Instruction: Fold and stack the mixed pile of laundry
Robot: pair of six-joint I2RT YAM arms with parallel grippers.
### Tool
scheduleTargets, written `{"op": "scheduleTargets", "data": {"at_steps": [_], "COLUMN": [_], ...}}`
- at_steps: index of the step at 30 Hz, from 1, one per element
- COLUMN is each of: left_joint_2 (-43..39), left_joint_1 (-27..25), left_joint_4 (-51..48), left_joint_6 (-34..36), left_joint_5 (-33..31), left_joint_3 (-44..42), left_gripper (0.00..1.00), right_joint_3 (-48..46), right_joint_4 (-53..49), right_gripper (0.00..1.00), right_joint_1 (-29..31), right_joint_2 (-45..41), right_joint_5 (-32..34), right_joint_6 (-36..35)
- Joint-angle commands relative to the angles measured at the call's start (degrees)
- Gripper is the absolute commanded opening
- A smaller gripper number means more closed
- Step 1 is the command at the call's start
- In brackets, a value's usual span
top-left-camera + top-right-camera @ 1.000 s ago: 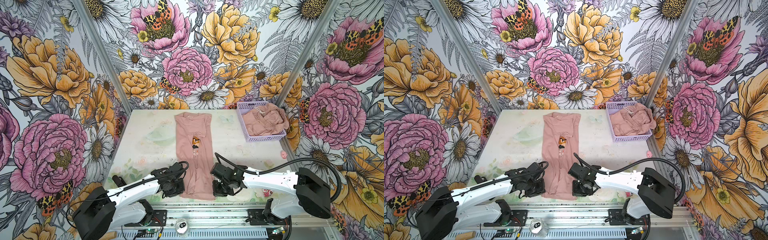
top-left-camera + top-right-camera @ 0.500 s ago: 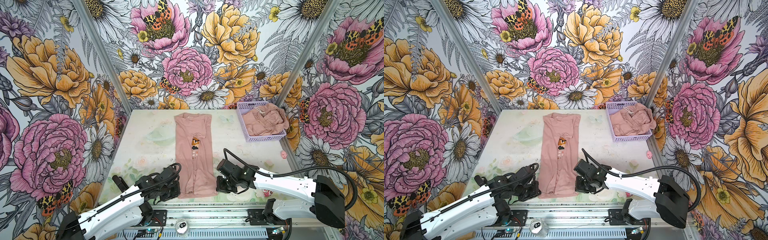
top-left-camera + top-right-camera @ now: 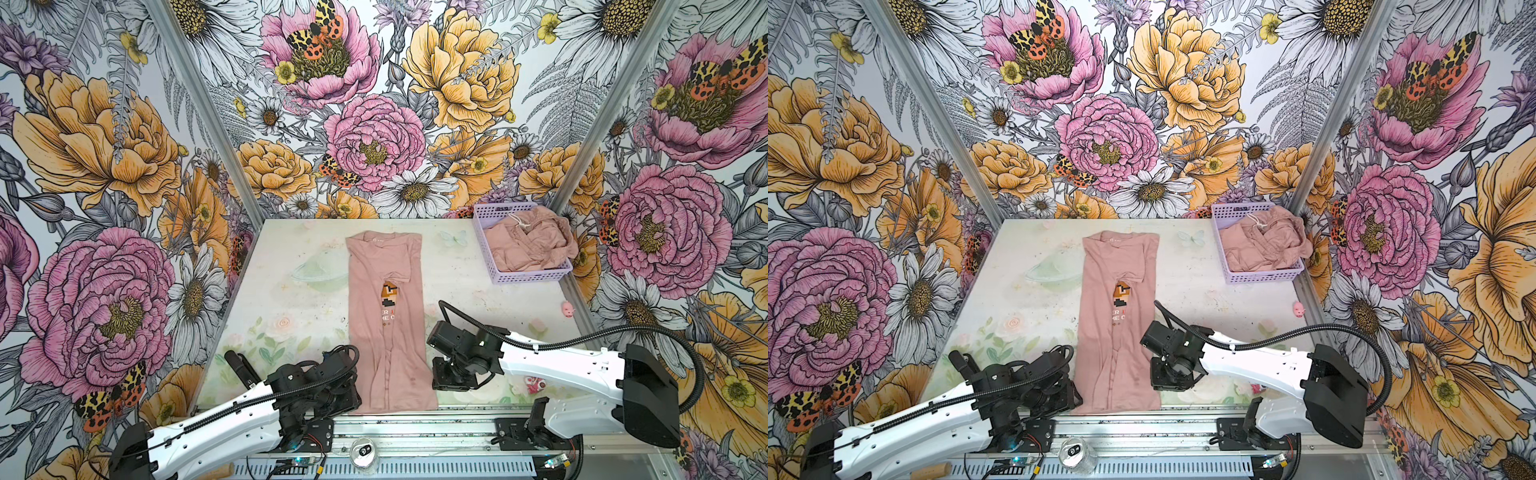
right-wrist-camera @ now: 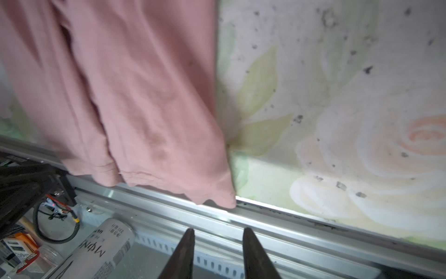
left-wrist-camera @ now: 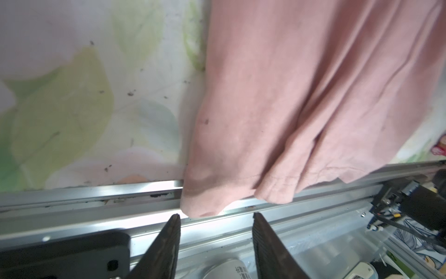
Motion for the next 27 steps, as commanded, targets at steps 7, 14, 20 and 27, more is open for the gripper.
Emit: {"op": "scheduleTargets", "data": {"at_steps": [7,14,20,27], "left_joint_2": [2.1,2.8,-0.9,-3.4], "left_joint_1": [9.6,16.5,16.9,17.0], "left_joint_4": [2.9,1.5,-1.5,-2.8], "left_joint_6": [3.0,4.2,2.3,1.4], "left_joint_5": [1.0,3.2,3.3,4.2], "left_joint_3": [0.4,0.2,-0.9,-2.6], "left_gripper": [0.54,0.54,0.54,0.54], "right_joint_3": [18.5,26.6,34.1,45.7], "right_joint_4": [5.6,8.7,2.5,-13.6], "right_gripper": [0.45,0.44,0.47,0.5], "right_joint_1": [3.5,6.9,8.4,10.4], "right_joint_2": [16.8,29.9,38.1,45.6], "right_joint_5": [-3.5,-7.3,-7.2,-0.9], "right_joint_6": [-9.8,-11.4,-12.7,-17.2]}}
